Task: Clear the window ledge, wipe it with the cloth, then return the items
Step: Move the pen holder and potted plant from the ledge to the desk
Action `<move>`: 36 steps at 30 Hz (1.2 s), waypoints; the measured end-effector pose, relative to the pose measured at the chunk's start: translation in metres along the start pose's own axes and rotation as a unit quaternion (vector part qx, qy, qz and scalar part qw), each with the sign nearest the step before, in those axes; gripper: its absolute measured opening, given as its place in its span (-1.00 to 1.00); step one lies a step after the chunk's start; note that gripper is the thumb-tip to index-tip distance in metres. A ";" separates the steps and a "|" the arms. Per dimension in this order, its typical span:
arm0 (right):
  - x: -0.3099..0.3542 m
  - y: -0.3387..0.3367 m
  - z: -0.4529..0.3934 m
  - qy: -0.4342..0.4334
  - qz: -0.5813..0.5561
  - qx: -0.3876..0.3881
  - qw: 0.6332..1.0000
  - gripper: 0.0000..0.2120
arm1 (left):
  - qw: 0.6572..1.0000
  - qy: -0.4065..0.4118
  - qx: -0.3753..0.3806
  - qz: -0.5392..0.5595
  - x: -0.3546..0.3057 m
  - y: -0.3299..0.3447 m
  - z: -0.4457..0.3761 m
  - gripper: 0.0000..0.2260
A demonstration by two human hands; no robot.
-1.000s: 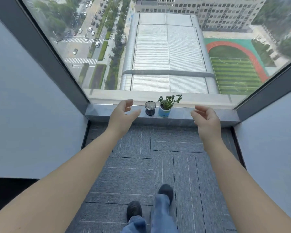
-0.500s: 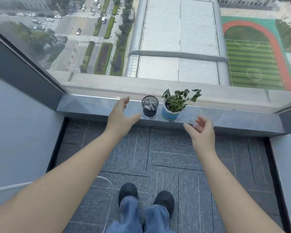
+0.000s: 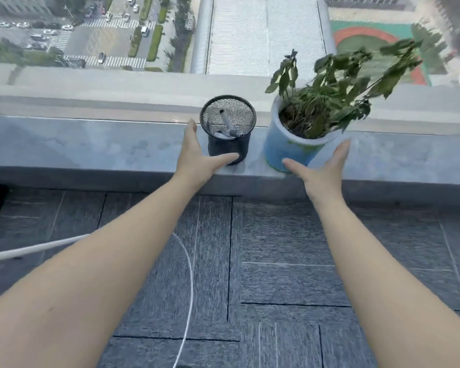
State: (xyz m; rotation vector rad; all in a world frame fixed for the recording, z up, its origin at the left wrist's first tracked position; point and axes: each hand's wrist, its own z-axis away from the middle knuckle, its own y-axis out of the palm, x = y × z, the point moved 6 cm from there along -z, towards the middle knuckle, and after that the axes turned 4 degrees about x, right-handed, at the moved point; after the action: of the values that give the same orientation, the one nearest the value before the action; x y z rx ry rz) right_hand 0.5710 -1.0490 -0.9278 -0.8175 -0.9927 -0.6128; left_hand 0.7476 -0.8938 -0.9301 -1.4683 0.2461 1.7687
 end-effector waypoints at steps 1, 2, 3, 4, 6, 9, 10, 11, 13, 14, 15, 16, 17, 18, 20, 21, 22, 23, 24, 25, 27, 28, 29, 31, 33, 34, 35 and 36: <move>-0.003 0.003 -0.008 -0.013 -0.008 0.003 1.000 0.13 | 1.000 0.004 -0.002 0.017 0.004 0.004 -0.007 -0.04; -0.004 0.005 -0.015 -0.028 -0.020 0.006 0.999 0.15 | 0.999 0.010 -0.004 0.036 0.007 0.006 -0.014 -0.02; -0.005 0.007 -0.020 -0.043 -0.032 0.009 0.999 0.17 | 0.999 0.018 -0.004 0.050 0.008 0.009 -0.018 -0.01; -0.005 0.008 -0.024 -0.057 -0.041 0.010 0.997 0.19 | 0.998 0.027 -0.003 0.060 0.008 0.011 -0.021 -0.03; -0.003 0.009 -0.027 -0.077 -0.045 0.014 0.996 0.23 | 0.996 0.041 -0.003 0.077 0.003 0.014 -0.023 -0.04; -0.002 0.012 -0.033 -0.110 -0.045 0.024 0.993 0.18 | 0.994 0.038 -0.007 0.104 -0.004 0.014 -0.025 0.12; -0.003 0.012 -0.035 -0.114 -0.052 0.021 0.992 0.12 | 0.993 0.045 -0.010 0.106 -0.005 0.014 -0.026 0.14; -0.004 0.013 -0.037 -0.118 -0.057 0.014 0.991 0.04 | 0.994 0.051 -0.008 0.100 -0.007 0.013 -0.027 0.13; -0.007 0.014 -0.040 -0.124 -0.062 -0.001 0.990 -0.13 | 0.995 0.058 -0.013 0.083 -0.008 0.013 -0.029 0.04; -0.007 0.014 -0.041 -0.129 -0.063 -0.011 0.990 -0.19 | 0.995 0.058 -0.019 0.079 -0.007 0.013 -0.031 -0.01; -0.007 0.014 -0.041 -0.135 -0.061 -0.022 0.989 -0.23 | 0.995 0.058 -0.026 0.075 -0.006 0.013 -0.031 -0.05; -0.007 0.014 -0.042 -0.140 -0.060 -0.030 0.988 -0.26 | 0.995 0.059 -0.035 0.071 -0.006 0.012 -0.030 -0.08; -0.006 0.015 -0.041 -0.141 -0.060 -0.038 0.987 -0.27 | 0.995 0.060 -0.043 0.066 -0.006 0.012 -0.029 -0.09; -0.006 0.015 -0.040 -0.142 -0.060 -0.043 0.987 -0.27 | 0.995 0.062 -0.049 0.065 -0.006 0.011 -0.028 -0.10; -0.005 0.016 -0.034 -0.146 -0.058 -0.050 0.986 -0.25 | 0.995 0.064 -0.055 0.061 -0.009 0.010 -0.021 -0.12; -0.003 0.016 -0.030 -0.148 -0.057 -0.050 0.986 -0.25 | 0.995 0.065 -0.053 0.055 -0.013 0.009 -0.018 -0.12; 0.001 0.016 -0.024 -0.151 -0.056 -0.049 0.986 -0.25 | 0.995 0.066 -0.050 0.052 -0.017 0.008 -0.014 -0.13; 0.006 0.014 -0.018 -0.151 -0.053 -0.047 0.986 -0.26 | 0.995 0.067 -0.047 0.053 -0.021 0.004 -0.010 -0.16; 0.013 0.012 -0.011 -0.148 -0.051 -0.045 0.987 -0.26 | 0.995 0.065 -0.048 0.056 -0.027 0.000 -0.005 -0.19; 0.025 0.008 -0.002 -0.145 -0.048 -0.042 0.987 -0.26 | 0.995 0.060 -0.050 0.061 -0.036 -0.007 0.004 -0.24; 0.045 -0.001 0.014 -0.142 -0.048 -0.040 0.988 -0.26 | 0.994 0.052 -0.054 0.074 -0.051 -0.017 0.019 -0.31; 0.059 -0.006 0.024 -0.140 -0.048 -0.037 0.988 -0.24 | 0.994 0.050 -0.054 0.081 -0.063 -0.024 0.030 -0.32; 0.076 -0.011 0.036 -0.137 -0.048 -0.031 0.989 -0.22 | 0.994 0.046 -0.056 0.086 -0.078 -0.035 0.044 -0.32; 0.114 -0.022 0.066 -0.131 -0.052 -0.022 0.990 -0.19 | 0.993 0.036 -0.065 0.094 -0.112 -0.059 0.075 -0.28; 0.155 -0.030 0.098 -0.133 -0.055 -0.010 0.990 -0.19 | 0.991 0.030 -0.073 0.105 -0.149 -0.087 0.107 -0.23; 0.177 -0.032 0.114 -0.136 -0.055 -0.002 0.989 -0.21 | 0.991 0.028 -0.077 0.110 -0.168 -0.101 0.123 -0.23; 0.201 -0.035 0.130 -0.138 -0.054 0.006 0.989 -0.23 | 0.990 0.028 -0.080 0.109 -0.188 -0.115 0.139 -0.24; 0.225 -0.038 0.146 -0.140 -0.054 0.014 0.989 -0.24 | 0.990 0.029 -0.084 0.109 -0.209 -0.128 0.156 -0.24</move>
State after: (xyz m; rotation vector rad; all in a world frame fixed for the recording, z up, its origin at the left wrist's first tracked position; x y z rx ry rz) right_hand 0.5676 -0.9687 -0.6691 -0.8442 -1.3056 -0.5839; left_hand 0.7200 -0.8099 -0.6531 -1.6672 0.3040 1.9627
